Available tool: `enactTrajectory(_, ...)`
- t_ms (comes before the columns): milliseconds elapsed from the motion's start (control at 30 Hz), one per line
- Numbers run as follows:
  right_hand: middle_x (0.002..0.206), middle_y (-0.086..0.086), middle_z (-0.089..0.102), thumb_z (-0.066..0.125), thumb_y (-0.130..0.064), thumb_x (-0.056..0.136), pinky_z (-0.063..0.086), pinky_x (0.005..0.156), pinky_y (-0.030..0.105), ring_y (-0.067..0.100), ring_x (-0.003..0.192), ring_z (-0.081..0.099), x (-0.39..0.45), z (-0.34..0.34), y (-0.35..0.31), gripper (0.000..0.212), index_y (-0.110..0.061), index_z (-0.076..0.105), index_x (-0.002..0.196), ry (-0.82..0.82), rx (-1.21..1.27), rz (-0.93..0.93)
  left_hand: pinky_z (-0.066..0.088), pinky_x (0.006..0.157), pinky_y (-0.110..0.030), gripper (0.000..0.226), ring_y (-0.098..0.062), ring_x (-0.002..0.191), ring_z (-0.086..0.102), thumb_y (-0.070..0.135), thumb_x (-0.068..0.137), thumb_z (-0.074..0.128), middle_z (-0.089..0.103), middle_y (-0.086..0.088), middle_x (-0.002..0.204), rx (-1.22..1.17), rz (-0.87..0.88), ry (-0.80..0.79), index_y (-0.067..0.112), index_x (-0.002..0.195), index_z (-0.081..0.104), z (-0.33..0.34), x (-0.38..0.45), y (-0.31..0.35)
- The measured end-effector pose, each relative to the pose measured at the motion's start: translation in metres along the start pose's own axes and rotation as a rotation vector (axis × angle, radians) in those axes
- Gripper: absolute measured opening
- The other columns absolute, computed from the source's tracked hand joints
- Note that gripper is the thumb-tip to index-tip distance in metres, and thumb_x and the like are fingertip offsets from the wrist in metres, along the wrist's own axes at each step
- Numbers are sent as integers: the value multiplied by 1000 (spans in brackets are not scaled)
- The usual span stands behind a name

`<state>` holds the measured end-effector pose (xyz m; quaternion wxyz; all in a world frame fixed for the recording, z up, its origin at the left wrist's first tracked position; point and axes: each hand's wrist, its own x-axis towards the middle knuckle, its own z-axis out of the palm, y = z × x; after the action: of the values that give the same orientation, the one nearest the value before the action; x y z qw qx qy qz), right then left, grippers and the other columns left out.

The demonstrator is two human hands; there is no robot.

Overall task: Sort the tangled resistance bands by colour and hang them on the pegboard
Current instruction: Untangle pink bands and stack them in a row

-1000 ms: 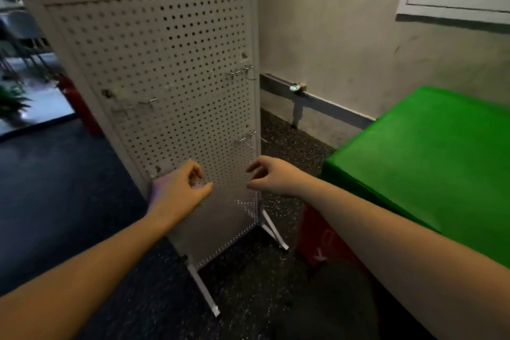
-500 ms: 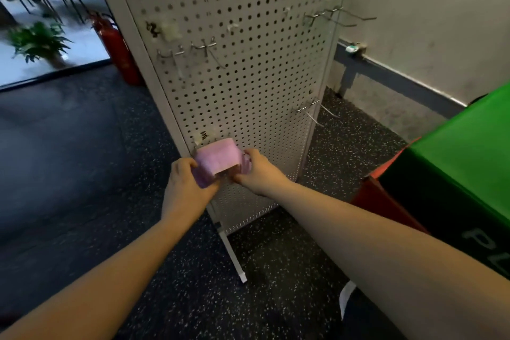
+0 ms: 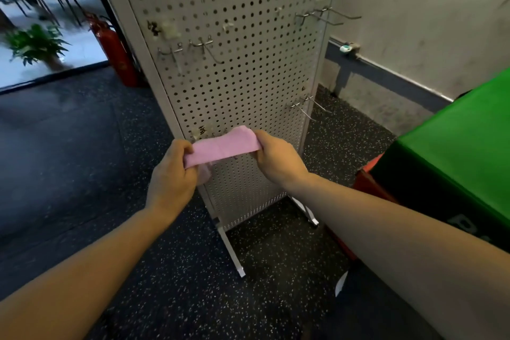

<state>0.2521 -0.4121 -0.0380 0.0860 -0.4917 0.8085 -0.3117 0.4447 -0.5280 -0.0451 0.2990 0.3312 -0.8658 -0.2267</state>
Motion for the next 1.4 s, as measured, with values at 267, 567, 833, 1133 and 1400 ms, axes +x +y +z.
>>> enactTrajectory(267, 94, -2, 69, 50, -24, 98, 57, 68, 38, 15, 72, 65, -56, -101, -31, 37, -19, 50, 135, 121, 81, -55, 52, 62, -33, 28, -20, 74, 56, 5, 93, 55, 53, -3, 95, -10, 200, -38, 17, 113, 41, -42, -2, 77)
enactTrajectory(567, 115, 6, 70, 48, -15, 86, 50, 84, 38, 30, 103, 63, -148, -235, 43, 43, -25, 60, 126, 293, -89, 74, 46, 58, -30, 19, -16, 67, 57, 12, 96, 55, 58, 4, 87, -88, 444, -238, 22, 110, 47, 4, 2, 228)
enactTrajectory(833, 110, 11, 71, 51, -11, 87, 49, 78, 37, 32, 100, 63, -265, -331, 174, 32, -18, 66, 114, 333, -195, 419, 46, 70, -22, 31, -6, 78, 60, 21, 91, 67, 62, 5, 94, -148, 655, -691, 33, 115, 52, 140, -9, 376)
enactTrajectory(1133, 112, 8, 69, 53, -21, 94, 41, 65, 30, 28, 88, 62, -354, -386, 293, 27, -18, 57, 121, 393, -197, 698, 42, 63, -31, 37, -4, 63, 52, 69, 80, 57, 63, 8, 82, -314, 801, -937, 38, 101, 59, 304, -27, 495)
enactTrajectory(1400, 129, 6, 61, 63, -30, 92, 47, 79, 31, 23, 96, 61, -358, -380, 351, 52, -23, 42, 139, 238, -163, 844, 45, 80, -34, 65, -23, 96, 59, 67, 89, 28, 67, -4, 102, -202, 864, -859, 28, 120, 69, 399, -19, 505)
